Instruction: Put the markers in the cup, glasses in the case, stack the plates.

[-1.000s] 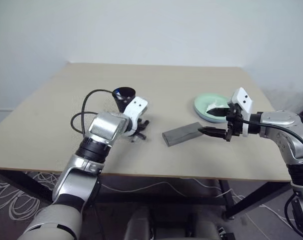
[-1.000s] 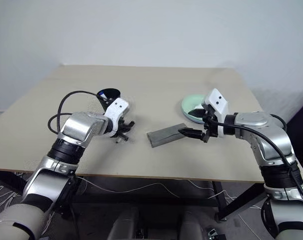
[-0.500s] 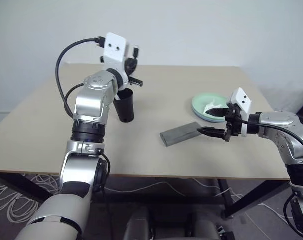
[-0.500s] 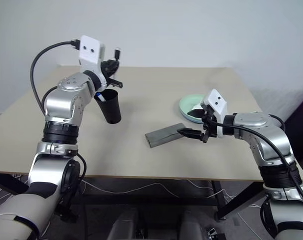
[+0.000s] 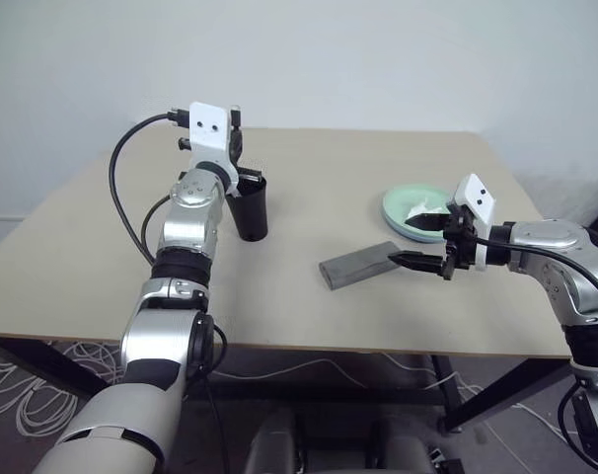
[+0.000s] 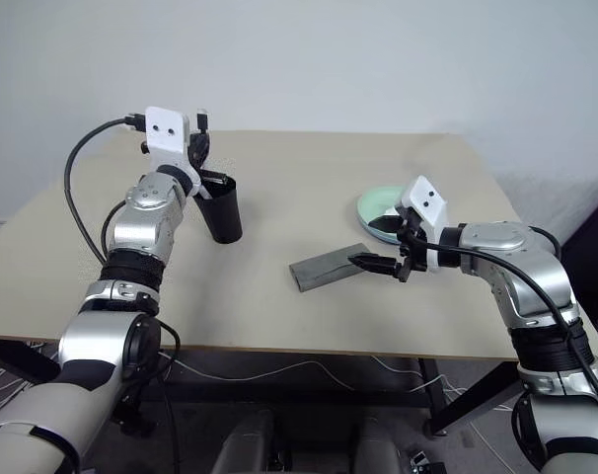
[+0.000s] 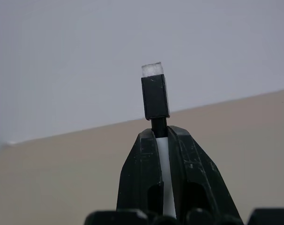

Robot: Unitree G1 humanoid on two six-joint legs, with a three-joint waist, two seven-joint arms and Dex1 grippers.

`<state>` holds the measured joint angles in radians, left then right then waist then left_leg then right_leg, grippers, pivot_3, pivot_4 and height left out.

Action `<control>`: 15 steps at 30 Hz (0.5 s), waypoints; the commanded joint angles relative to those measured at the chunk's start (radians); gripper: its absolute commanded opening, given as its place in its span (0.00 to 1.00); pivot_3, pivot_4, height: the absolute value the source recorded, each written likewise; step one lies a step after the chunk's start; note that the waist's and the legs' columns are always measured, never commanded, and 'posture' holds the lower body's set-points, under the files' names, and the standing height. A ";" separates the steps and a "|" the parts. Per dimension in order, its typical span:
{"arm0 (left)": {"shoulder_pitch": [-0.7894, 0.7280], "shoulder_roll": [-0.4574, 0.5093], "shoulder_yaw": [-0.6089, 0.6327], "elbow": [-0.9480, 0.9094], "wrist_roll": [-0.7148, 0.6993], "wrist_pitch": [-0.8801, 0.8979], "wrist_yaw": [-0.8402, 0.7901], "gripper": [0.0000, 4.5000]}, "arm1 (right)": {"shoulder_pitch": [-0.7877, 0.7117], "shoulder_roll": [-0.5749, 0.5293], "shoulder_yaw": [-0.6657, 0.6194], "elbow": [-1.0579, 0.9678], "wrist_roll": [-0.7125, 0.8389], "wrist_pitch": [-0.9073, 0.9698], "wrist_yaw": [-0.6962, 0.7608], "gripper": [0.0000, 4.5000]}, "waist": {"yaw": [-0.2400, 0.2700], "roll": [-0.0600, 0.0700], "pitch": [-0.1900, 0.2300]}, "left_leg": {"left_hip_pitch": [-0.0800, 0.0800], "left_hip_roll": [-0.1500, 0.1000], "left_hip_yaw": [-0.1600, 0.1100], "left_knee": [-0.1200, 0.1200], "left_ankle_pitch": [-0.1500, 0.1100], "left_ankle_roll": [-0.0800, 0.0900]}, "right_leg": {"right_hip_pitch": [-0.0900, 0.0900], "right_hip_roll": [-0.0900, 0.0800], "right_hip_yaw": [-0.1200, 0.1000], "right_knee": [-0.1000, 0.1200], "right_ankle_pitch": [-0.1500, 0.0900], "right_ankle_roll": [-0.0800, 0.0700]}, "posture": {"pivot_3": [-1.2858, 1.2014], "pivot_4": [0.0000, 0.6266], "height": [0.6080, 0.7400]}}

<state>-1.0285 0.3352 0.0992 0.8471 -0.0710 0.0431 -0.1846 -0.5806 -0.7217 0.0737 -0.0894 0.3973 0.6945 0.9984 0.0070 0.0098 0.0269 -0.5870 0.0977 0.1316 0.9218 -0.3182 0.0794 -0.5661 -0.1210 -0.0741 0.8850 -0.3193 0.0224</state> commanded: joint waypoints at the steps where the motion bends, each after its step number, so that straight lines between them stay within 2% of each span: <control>1: -0.016 0.003 -0.002 0.006 0.012 -0.042 -0.018 0.18 | -0.036 0.002 -0.021 -0.011 0.004 -0.013 -0.007 1.00 | 0.000 0.000 0.000 | 0.000 0.000 0.000 0.000 0.000 0.000 | 0.000 0.000 0.000 0.000 0.000 0.000 | 0.52 0.00 0.24; 8: 0.007 0.022 -0.002 -0.047 0.006 -0.003 -0.073 0.74 | -0.025 0.001 -0.026 -0.015 0.005 -0.014 -0.011 1.00 | 0.000 0.000 0.000 | 0.000 0.000 0.000 0.000 0.000 -0.001 | 0.000 0.000 -0.001 0.000 0.000 0.000 | 0.52 0.00 0.24; 11: 0.057 0.051 -0.002 -0.186 -0.022 0.071 -0.152 0.98 | -0.021 -0.003 -0.029 -0.008 0.004 -0.018 -0.009 1.00 | -0.004 0.000 0.000 | 0.000 0.000 -0.001 0.000 -0.001 -0.002 | 0.000 0.000 0.000 0.000 0.000 0.000 | 0.52 0.00 0.24; 15: 0.154 0.120 0.009 -0.405 -0.062 0.184 -0.256 0.99 | -0.023 -0.005 -0.030 0.006 0.001 -0.024 -0.007 1.00 | -0.008 0.000 0.000 | 0.000 0.001 -0.003 0.000 -0.001 -0.004 | 0.000 0.000 0.000 0.000 0.002 -0.004 | 0.52 0.00 0.24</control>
<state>-0.8666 0.4325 0.0953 0.5362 -0.1098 0.1998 -0.4115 -0.5800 -0.7214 0.0717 -0.0791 0.3964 0.6916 0.9918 -0.0013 0.0099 0.0269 -0.5869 0.0987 0.1292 0.9214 -0.3193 0.0749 -0.5665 -0.1206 -0.0742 0.8848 -0.3172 0.0185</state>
